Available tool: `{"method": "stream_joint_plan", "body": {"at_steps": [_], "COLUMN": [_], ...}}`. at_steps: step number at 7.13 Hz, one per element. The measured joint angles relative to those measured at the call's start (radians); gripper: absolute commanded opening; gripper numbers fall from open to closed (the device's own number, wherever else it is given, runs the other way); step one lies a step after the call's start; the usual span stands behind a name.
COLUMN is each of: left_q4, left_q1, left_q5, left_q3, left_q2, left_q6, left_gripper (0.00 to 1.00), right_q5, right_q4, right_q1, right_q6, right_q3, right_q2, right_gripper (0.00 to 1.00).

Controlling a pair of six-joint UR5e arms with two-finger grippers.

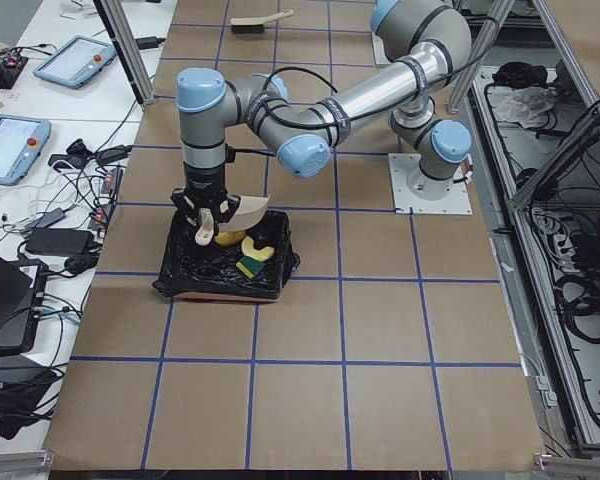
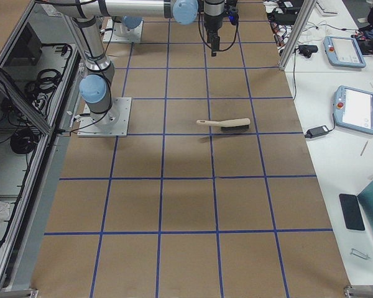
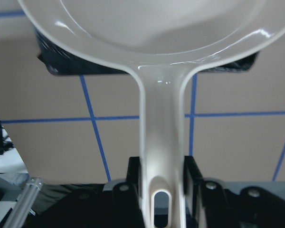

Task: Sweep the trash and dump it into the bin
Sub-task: 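Lower the empty dustpan back onto the table with the left gripper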

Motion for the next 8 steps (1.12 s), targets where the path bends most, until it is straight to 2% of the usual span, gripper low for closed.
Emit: {"method": "stream_joint_plan", "body": {"at_steps": [2,5,6,8], "left_q4": [-0.025,-0.027,-0.007,0.071], "left_q1": [-0.118,-0.232,-0.252,-0.318], "left_q5": [-0.065,-0.248,-0.267,-0.225], "left_q3": [-0.001,-0.060,-0.103,-0.147], "left_q2": [-0.008,-0.061,-0.085,-0.142], "left_q6": [-0.108,-0.280,-0.300,-0.321], "left_gripper": [0.00,0.00,0.00,0.00], "right_q5": [0.015,0.016,0.016,0.015], "right_q4": [0.001,0.001,0.001,0.002], "right_q1": [0.000,0.000,0.000,-0.001], "right_q6": [0.000,0.000,0.000,0.000], "right_q3": [0.000,0.001,0.002,0.002], "right_q2": [-0.002,-0.001,-0.001,-0.001], "right_gripper": [1.00,1.00,1.00,1.00]}}
